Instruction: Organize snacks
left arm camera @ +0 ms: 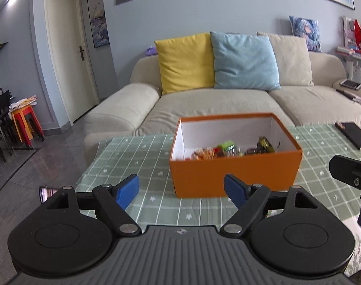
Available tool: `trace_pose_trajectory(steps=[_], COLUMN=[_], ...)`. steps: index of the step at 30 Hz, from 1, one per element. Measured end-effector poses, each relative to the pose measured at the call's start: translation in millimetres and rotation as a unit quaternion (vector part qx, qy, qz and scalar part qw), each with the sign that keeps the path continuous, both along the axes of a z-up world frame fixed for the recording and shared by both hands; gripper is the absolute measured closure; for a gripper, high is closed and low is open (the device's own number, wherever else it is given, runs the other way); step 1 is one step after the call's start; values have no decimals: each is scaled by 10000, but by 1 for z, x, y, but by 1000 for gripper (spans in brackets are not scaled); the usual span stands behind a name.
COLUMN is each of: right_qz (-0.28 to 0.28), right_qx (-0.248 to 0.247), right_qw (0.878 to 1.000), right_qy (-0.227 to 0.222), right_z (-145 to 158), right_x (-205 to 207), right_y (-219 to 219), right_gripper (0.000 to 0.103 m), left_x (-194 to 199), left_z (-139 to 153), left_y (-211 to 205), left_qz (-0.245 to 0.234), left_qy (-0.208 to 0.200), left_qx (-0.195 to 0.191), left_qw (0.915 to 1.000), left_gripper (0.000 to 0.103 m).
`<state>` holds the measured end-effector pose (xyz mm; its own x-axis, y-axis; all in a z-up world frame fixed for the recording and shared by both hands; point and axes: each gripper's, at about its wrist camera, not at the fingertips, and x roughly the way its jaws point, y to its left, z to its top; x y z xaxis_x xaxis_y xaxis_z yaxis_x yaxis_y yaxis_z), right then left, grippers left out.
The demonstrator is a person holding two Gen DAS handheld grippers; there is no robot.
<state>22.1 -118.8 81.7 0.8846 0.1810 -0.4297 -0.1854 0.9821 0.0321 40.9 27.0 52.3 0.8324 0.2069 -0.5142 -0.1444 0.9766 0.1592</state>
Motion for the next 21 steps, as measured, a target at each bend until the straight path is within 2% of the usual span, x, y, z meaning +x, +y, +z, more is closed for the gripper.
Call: trace_pose_trajectory(steps=[4,9,15,21], right_qz=[-53,-117,-40,-71], right_qx=[-159,-138,-20,43], right_qw=[9999,9996,9996,9993], right_qy=[-32,228,269,369], right_z=[-18,-33,-38,-41], right_x=[-20,-22,-20,-19], right_y=[-1,-2,-1,-3], right_gripper=[9,9,9,9], left_x=[-12,-25,-28,-31], left_z=[-14,-24,-32,-29], left_y=[-5,-7,-9,-6], left_qz=[69,165,82,118], left_qy=[117,142,328,293], left_qx=[-53,-115,-119,-256], left_qw=[9999,9997,9994,9992], left_gripper=[8,8,8,8])
